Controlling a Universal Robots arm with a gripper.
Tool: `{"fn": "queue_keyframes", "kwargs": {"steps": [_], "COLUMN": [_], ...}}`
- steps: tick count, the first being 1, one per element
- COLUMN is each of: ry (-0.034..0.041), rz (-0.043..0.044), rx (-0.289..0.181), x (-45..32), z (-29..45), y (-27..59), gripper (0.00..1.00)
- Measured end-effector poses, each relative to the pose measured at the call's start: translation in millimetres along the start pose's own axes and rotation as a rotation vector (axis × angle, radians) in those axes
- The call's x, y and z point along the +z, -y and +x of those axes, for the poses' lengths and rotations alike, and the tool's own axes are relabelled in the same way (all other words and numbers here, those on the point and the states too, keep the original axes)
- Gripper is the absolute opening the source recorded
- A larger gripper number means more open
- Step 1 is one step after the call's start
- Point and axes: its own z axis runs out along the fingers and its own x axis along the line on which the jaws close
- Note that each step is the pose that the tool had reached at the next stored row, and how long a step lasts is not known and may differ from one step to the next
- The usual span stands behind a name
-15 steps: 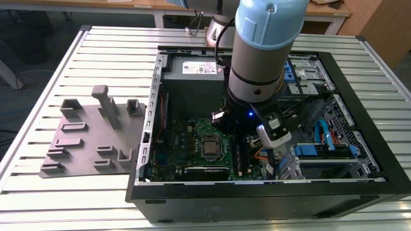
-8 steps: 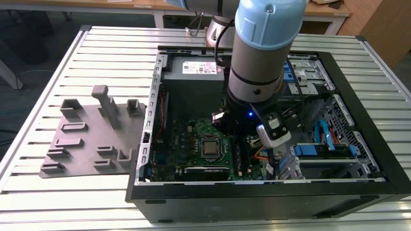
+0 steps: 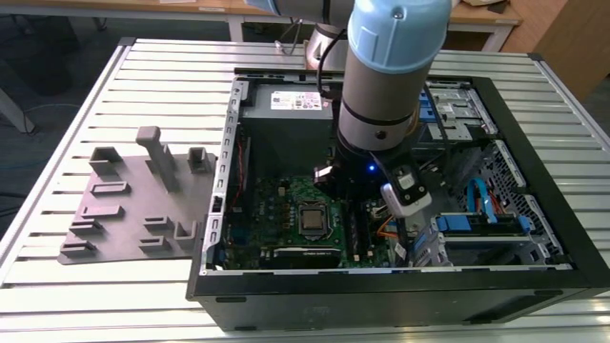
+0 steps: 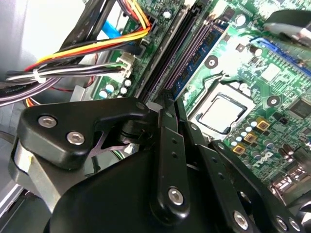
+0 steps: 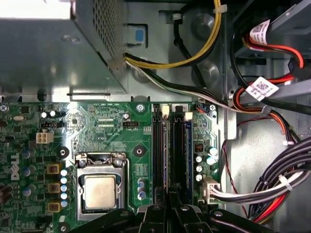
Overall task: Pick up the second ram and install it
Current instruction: 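Insert the second ram into the second slot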
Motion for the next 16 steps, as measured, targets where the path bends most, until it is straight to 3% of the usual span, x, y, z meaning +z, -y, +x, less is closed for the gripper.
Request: {"fn": "queue_keyframes", "kwargs": {"steps": [16], "ry": [-0.0003], "rz": [-0.0004], "rx": [-0.015], "x": [6.0], "z": [0.3], "y": [-2.2], "gripper": [0.11]}}
